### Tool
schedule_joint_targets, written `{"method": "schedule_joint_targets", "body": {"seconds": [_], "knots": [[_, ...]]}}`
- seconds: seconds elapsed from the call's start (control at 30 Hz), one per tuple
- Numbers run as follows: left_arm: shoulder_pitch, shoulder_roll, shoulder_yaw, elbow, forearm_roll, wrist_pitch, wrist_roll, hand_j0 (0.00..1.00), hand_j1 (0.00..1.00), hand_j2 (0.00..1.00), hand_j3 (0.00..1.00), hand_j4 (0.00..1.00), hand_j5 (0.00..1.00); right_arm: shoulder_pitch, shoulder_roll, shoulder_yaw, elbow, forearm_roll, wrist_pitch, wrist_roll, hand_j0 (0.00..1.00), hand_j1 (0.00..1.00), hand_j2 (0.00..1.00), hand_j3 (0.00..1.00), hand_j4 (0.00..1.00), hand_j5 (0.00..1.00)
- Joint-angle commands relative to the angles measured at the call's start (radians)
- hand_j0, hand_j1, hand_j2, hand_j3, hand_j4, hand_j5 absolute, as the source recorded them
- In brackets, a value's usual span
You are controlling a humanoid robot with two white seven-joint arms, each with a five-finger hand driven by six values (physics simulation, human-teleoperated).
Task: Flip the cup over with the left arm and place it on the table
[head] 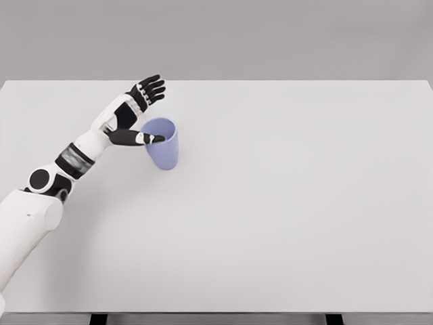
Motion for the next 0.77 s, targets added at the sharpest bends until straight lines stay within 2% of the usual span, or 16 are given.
{"method": "schedule_joint_targets", "body": {"seconds": [0.0, 0.07, 0.13, 0.2, 0.23, 0.27, 0.33, 0.43, 0.47, 0.6, 0.73], "knots": [[0.000, 0.016, 0.010, -0.014, 0.007, 0.000, 0.000, 1.00, 1.00, 1.00, 1.00, 1.00, 1.00, 0.000, 0.000, 0.000, 0.000, 0.000, 0.000, 0.000, 1.00, 1.00, 1.00, 1.00, 1.00, 1.00], [-0.003, 0.046, 0.016, -0.050, 0.007, 0.000, 0.000, 1.00, 1.00, 1.00, 1.00, 1.00, 1.00, 0.000, 0.000, 0.000, 0.000, 0.000, 0.000, 0.000, 1.00, 1.00, 1.00, 1.00, 1.00, 1.00], [-0.026, 0.149, 0.016, -0.108, 0.006, 0.000, 0.000, 1.00, 1.00, 1.00, 1.00, 1.00, 1.00, 0.000, 0.000, 0.000, 0.000, 0.000, 0.000, 0.000, 1.00, 1.00, 1.00, 1.00, 1.00, 1.00], [-0.101, 0.258, 0.013, -0.076, -0.029, 0.000, 0.000, 1.00, 1.00, 1.00, 1.00, 1.00, 1.00, 0.000, 0.000, 0.000, 0.000, 0.000, 0.001, 0.000, 1.00, 1.00, 1.00, 1.00, 1.00, 1.00], [-0.124, 0.298, 0.012, -0.062, -0.100, 0.000, 0.000, 1.00, 1.00, 1.00, 1.00, 1.00, 1.00, 0.000, 0.000, 0.000, 0.000, 0.000, 0.001, 0.000, 1.00, 1.00, 1.00, 1.00, 1.00, 1.00], [-0.140, 0.377, 0.012, -0.068, -0.222, 0.000, 0.000, 1.00, 1.00, 1.00, 1.00, 1.00, 1.00, 0.000, 0.000, 0.000, 0.000, 0.000, 0.000, 0.000, 1.00, 1.00, 1.00, 1.00, 1.00, 1.00], [-0.161, 0.442, 0.012, -0.076, -0.389, 0.000, 0.000, 1.00, 1.00, 1.00, 1.00, 1.00, 1.00, 0.000, 0.000, 0.000, 0.000, 0.000, 0.000, 0.000, 1.00, 1.00, 1.00, 1.00, 1.00, 1.00], [-0.186, 0.453, 0.008, -0.088, -0.618, 0.000, 0.000, 1.00, 1.00, 1.00, 1.00, 1.00, 1.00, 0.000, 0.000, 0.000, 0.000, 0.000, 0.000, 0.000, 1.00, 1.00, 1.00, 1.00, 1.00, 1.00], [-0.183, 0.447, 0.005, -0.087, -0.664, 0.000, 0.000, 1.00, 1.00, 1.00, 1.00, 1.00, 1.00, 0.000, 0.000, 0.000, 0.000, 0.000, 0.000, 0.000, 1.00, 1.00, 1.00, 1.00, 1.00, 1.00], [-0.170, 0.430, -0.048, -0.085, -0.706, 0.000, 0.000, 1.00, 1.00, 1.00, 1.00, 1.00, 1.00, 0.000, 0.000, 0.000, 0.000, 0.000, 0.000, 0.000, 1.00, 1.00, 1.00, 1.00, 1.00, 1.00], [-0.164, 0.425, -0.047, -0.085, -0.707, 0.000, 0.000, 1.00, 1.00, 1.00, 1.00, 1.00, 1.00, 0.000, 0.000, 0.000, 0.000, 0.000, 0.000, 0.000, 1.00, 1.00, 1.00, 1.00, 1.00, 1.00]]}}
